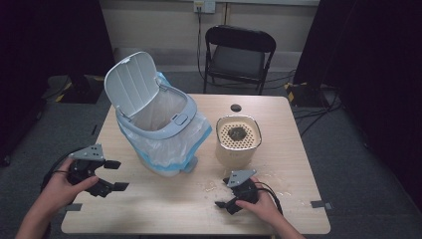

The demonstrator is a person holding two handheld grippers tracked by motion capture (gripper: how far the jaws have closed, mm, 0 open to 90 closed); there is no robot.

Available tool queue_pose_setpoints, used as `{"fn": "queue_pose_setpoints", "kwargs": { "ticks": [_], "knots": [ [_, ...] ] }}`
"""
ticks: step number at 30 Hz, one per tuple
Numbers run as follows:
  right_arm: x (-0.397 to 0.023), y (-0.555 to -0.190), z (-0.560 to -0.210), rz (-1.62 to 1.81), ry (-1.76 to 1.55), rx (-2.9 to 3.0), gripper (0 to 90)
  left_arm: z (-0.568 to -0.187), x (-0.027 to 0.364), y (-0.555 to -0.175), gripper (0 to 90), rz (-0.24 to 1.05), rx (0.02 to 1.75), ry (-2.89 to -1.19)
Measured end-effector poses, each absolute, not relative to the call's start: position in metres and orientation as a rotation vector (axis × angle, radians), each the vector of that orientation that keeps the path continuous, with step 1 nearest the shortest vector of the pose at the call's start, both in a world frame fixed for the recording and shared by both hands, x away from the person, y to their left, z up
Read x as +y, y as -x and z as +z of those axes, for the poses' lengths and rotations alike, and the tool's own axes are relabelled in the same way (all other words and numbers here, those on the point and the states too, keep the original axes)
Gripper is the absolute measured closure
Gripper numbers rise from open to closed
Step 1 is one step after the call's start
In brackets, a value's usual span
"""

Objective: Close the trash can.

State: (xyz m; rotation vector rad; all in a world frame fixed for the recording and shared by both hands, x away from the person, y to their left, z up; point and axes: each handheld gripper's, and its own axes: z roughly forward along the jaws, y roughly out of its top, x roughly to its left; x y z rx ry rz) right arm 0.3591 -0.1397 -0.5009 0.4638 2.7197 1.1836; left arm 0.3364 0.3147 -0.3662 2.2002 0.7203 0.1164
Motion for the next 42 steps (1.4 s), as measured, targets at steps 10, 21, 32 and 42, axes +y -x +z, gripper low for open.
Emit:
{"fn": "queue_pose_setpoints", "kwargs": {
  "ticks": [10,21,32,42],
  "knots": [
    [-0.140,-0.359,-0.501,1.184,-0.464,2.719,12.9,-0.337,0.321,-0.348,16.0,0.172,0.753,-2.187],
    [-0.140,-0.359,-0.501,1.184,-0.463,2.716,12.9,-0.306,0.324,-0.359,16.0,0.176,0.817,-2.161],
    [-0.140,-0.359,-0.501,1.184,-0.462,2.716,12.9,-0.280,0.330,-0.370,16.0,0.229,0.869,-2.127],
    [-0.140,-0.359,-0.501,1.183,-0.462,2.717,12.9,-0.259,0.327,-0.389,16.1,0.272,0.861,-2.095]
  ]
}}
